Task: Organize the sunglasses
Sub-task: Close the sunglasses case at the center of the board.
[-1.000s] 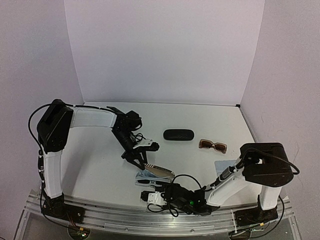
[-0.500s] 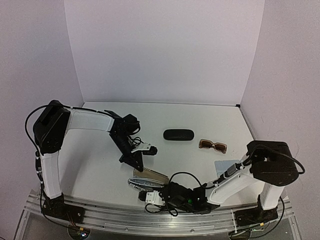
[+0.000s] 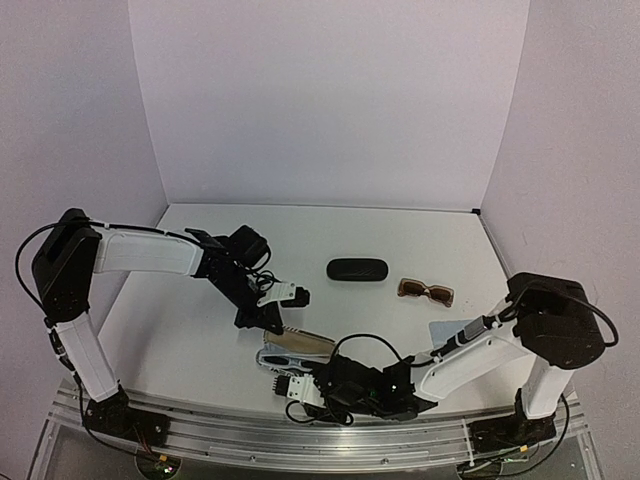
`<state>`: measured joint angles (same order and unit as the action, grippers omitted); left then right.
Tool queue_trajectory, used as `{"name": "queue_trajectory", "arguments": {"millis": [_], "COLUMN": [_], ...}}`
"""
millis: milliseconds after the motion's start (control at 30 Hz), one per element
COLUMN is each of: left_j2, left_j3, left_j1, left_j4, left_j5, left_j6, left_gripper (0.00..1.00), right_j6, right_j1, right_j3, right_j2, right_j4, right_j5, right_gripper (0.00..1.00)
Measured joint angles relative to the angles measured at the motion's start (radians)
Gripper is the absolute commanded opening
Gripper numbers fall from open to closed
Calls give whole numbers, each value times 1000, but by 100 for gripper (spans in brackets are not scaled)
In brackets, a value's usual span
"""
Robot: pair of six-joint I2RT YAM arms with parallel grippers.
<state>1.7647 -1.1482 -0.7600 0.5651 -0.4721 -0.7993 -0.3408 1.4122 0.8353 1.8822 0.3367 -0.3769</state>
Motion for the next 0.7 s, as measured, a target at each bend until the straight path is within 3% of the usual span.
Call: {"name": "queue_trajectory", "arguments": {"millis": [400, 700], "left_j2": [-6, -13], "left_j3": [58, 76], "left_j1": [-7, -8], "left_j4": [-102, -164], "left_j5": [69, 125], "left_j6": [40, 95], "left_gripper": [0, 0], "right_j6": [107, 217], "right_j1": [-33, -94], "right_j3": [16, 17], "right_j2": [-142, -216], "right_j4": [-77, -76], "right_j5": [126, 142], "right_gripper": [56, 45]}}
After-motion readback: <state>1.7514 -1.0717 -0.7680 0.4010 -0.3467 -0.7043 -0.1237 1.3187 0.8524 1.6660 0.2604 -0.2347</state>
